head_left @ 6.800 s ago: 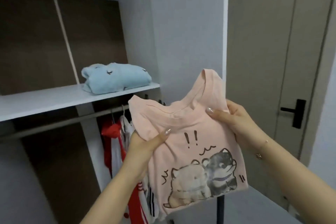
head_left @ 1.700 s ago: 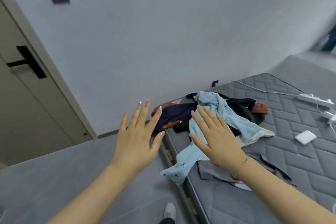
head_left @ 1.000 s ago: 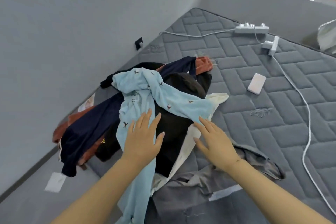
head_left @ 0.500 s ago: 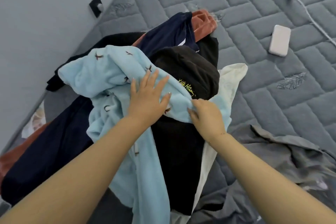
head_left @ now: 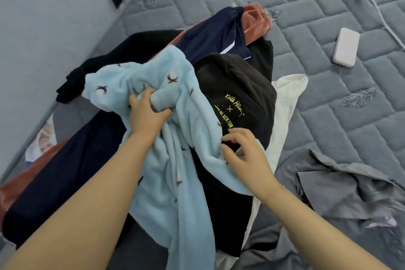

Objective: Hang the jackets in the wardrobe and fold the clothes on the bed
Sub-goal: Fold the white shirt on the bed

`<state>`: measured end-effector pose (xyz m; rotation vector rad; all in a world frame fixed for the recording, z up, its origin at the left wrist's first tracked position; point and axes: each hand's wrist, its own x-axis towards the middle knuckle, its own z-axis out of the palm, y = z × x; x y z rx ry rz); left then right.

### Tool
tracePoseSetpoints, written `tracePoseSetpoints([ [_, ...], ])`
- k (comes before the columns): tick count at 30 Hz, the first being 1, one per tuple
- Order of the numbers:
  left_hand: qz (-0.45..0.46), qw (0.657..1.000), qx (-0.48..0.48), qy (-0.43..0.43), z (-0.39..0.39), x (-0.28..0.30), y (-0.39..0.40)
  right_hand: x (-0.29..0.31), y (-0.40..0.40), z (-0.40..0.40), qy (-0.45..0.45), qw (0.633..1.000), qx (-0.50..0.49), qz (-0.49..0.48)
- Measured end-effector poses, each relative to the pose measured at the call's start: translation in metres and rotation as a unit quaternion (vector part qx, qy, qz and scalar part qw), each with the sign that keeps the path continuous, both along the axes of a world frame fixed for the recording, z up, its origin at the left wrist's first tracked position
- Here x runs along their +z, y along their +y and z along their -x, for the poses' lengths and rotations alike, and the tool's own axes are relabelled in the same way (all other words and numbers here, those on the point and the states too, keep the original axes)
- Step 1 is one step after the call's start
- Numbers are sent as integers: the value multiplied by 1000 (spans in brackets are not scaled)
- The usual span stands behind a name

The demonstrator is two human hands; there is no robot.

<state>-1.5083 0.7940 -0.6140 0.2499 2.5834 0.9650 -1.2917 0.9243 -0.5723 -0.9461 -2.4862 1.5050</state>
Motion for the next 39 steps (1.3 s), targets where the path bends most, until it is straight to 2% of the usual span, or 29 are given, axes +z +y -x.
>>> tracePoseSetpoints([
  [2, -43, 999, -15, 13, -10, 4, 7, 6, 8, -1, 32, 998, -61, 4],
  [4, -125, 990, -64, -6, -30, 16, 21, 15, 17, -5, 69, 993, -95, -16],
  [7, -202, 954, -199, -94, -78, 32, 53, 30, 27, -7, 96, 989, -95, -66],
  [9, -251, 922, -239, -170, -105, 39, 67, 37, 32, -4, 96, 988, -92, -74],
  [11, -329, 893, -150, -269, -109, 47, 63, 41, 34, 2, 78, 991, -94, -45],
  [12, -363, 879, -79, -299, -105, 51, 53, 41, 33, 6, 59, 994, -86, -45],
  [13, -384, 876, -10, -293, -99, 53, 37, 40, 30, 11, 34, 995, -66, -70],
  [15, -346, 916, 77, -188, -83, 50, -4, 37, 19, 24, -9, 986, 3, -167],
  [17, -216, 969, 106, -52, -63, 39, -49, 30, -1, 46, -8, 955, 101, -280],
  [18, -133, 986, 103, -9, -52, 30, -71, 25, -14, 59, 0, 933, 158, -322],
  [20, 25, 997, 79, 5, -34, 10, -107, 11, -43, 87, -32, 891, 280, -355],
  [21, 82, 995, 51, -20, -29, 1, -120, 2, -56, 98, -86, 867, 337, -357],
  [23, 135, 987, -32, -78, -30, -16, -136, -21, -68, 108, -210, 810, 407, -366],
  [24, 142, 983, -76, -92, -35, -24, -140, -30, -67, 108, -254, 790, 415, -373],
  [26, 146, 976, -135, -86, -47, -37, -143, -39, -56, 95, -279, 786, 392, -388],
  [30, 146, 975, -160, -53, -67, -45, -139, -37, -25, 48, -264, 783, 359, -433],
  [34, 183, 966, -177, -42, -84, -36, -132, -29, 23, 6, -302, 778, 306, -458],
  [39, 58, 978, -194, -46, -119, -10, -103, -23, 66, -20, -345, 814, 219, -412],
])
